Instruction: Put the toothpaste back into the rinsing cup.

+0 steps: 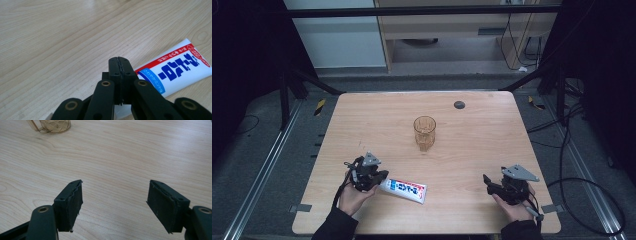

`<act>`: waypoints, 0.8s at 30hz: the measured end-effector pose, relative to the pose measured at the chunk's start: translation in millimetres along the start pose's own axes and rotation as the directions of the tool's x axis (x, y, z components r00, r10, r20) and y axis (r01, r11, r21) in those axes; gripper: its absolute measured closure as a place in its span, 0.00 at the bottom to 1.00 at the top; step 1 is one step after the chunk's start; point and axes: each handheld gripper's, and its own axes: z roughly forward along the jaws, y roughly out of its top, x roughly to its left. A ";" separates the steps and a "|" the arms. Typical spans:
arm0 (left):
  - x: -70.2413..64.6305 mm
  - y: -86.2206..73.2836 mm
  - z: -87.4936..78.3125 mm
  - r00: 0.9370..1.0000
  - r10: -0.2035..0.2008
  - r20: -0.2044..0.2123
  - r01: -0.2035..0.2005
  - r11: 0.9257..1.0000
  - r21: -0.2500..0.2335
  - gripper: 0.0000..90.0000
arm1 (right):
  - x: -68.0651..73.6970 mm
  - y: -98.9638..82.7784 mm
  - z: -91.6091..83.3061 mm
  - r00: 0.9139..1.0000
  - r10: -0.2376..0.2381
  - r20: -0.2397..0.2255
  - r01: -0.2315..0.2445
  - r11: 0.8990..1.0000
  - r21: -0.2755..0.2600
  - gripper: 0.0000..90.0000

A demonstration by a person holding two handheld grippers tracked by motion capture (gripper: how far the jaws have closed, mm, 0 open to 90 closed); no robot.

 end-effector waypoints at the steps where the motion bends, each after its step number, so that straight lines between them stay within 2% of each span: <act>1: -0.4 -0.5 0.0 1.000 0.003 0.001 -0.003 1.000 0.003 0.99 | -0.3 -0.5 0.3 1.000 -0.003 0.003 0.003 1.000 0.003 0.31; 17: -2.1 -7.9 -7.4 1.000 -0.006 0.014 0.005 1.000 0.010 0.99 | -1.5 -2.6 2.3 1.000 0.002 -0.002 -0.002 1.000 0.012 0.30; 24: -4.3 -12.4 -11.8 1.000 0.004 0.025 -0.004 1.000 0.011 0.99 | -1.1 -3.4 2.6 1.000 0.004 -0.004 -0.004 1.000 0.018 0.30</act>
